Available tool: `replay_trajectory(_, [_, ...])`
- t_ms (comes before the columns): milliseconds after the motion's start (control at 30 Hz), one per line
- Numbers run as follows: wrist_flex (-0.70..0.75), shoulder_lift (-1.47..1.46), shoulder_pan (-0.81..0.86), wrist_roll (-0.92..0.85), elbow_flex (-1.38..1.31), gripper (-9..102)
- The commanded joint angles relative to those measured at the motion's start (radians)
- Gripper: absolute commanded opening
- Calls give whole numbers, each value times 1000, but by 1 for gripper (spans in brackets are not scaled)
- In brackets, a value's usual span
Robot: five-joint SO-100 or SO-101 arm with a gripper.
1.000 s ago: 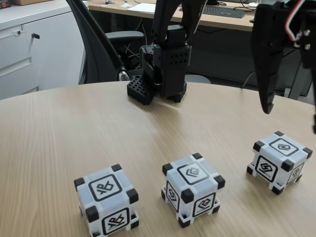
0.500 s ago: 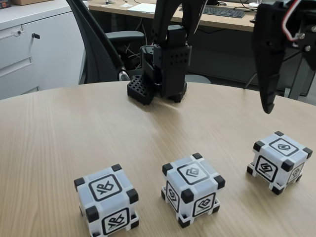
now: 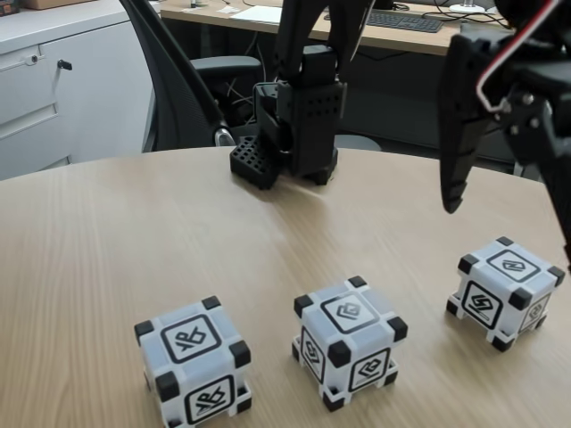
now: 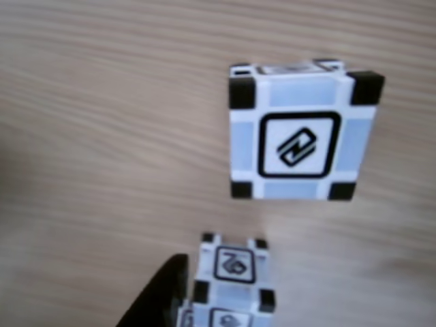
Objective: Stack cubes from left to right.
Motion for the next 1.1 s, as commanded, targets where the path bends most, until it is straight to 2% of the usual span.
replay_trajectory(0, [17,11,-3,11,2,43])
replay_trajectory(1067, [17,-156,-71,17,-17,42])
